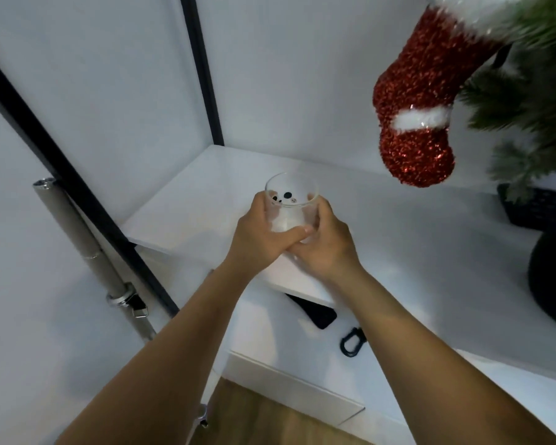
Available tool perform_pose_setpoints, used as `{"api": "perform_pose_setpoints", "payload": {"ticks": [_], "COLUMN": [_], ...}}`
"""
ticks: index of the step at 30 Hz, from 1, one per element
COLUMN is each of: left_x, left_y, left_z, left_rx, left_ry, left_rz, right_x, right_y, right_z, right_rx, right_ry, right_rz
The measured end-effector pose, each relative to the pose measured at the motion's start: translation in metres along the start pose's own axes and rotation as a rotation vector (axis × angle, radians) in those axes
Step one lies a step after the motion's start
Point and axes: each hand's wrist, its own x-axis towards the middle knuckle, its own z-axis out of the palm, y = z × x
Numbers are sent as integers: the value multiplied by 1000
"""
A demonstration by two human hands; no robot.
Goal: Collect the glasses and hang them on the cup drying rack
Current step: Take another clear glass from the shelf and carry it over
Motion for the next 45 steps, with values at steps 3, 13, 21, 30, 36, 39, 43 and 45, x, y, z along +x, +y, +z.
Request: {"api": "perform_pose_setpoints", "payload": {"ticks": [3, 13, 21, 30, 36, 39, 43, 45], "left_x": [1, -16, -41, -97, -148, -175, -215, -237], "left_y": [0, 23, 53, 77, 102, 117, 143, 157], "left_z": [-2, -12, 16, 79, 135, 166, 216, 242], "left_rx": [9, 3, -60, -114, -115, -110, -72, -80], "left_ry": [-3, -59, -343, -630, -808, -868, -937, -958], "left_rz": [4, 134, 244, 348, 367, 384, 441, 461], "right_x": [-3, -34, -92, -177, -241, -271, -317, -341], "right_y": [-2, -14, -11, 12, 39, 61, 82, 95], "right_z": [-2, -18, -60, -106, -142, -166, -204, -227], "right_rx": [37, 150, 88, -109, -154, -126, -108, -85], "right_ry": [26, 169, 317, 486, 571, 667, 751, 769], "right_rz": [7, -35, 14, 177, 281, 289, 288, 312]}}
